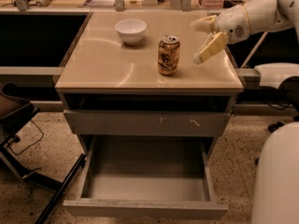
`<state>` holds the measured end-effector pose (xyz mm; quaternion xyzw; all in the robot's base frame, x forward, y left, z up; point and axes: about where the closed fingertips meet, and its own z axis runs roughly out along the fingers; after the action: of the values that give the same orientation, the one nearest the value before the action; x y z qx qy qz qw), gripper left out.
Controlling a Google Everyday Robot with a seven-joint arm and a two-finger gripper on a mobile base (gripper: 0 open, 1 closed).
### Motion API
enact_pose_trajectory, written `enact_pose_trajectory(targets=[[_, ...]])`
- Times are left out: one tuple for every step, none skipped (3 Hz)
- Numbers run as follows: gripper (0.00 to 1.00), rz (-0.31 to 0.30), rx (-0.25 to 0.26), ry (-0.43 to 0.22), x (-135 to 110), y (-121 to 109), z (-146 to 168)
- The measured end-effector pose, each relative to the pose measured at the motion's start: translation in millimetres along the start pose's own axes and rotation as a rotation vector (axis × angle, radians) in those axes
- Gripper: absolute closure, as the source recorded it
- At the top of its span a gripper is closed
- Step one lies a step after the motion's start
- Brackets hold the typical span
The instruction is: Place orange can into middle drawer
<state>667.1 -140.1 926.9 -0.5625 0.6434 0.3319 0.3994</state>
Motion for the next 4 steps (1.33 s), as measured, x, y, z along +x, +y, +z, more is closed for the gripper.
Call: enact_pose_trajectory(targets=[[0.0, -0.016, 0.041, -0.018, -6, -13, -11], [0.0, -0.016, 0.04, -0.018, -6, -13, -11], [0.0, 0.011, -0.059, -0.082, -2, -15, 29], [0.0, 0.047, -0.117, -0.161, -6, -30, 72]])
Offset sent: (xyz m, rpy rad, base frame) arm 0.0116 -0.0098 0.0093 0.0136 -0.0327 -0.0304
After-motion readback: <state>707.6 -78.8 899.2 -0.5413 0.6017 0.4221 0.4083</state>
